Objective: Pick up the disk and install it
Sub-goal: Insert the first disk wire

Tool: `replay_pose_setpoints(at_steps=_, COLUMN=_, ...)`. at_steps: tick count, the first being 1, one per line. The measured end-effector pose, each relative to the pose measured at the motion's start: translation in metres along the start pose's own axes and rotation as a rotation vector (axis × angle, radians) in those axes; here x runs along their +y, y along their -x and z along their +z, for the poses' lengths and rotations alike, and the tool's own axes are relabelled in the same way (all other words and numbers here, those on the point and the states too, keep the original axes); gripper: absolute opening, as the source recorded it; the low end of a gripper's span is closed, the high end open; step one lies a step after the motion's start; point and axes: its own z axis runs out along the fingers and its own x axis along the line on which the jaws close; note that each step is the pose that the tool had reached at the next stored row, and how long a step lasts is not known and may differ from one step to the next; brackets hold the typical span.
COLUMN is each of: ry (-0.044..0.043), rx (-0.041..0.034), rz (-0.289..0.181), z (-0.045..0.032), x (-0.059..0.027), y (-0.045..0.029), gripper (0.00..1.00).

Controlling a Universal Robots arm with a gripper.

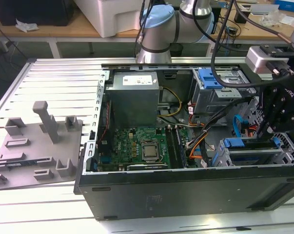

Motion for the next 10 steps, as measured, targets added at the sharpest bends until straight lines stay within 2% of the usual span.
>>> replay_pose_setpoints(at_steps=10, ry=-0.0003, rx=0.0, rz=-0.005, z=0.0006, x=-0.0001, y=0.0, gripper=0.17)
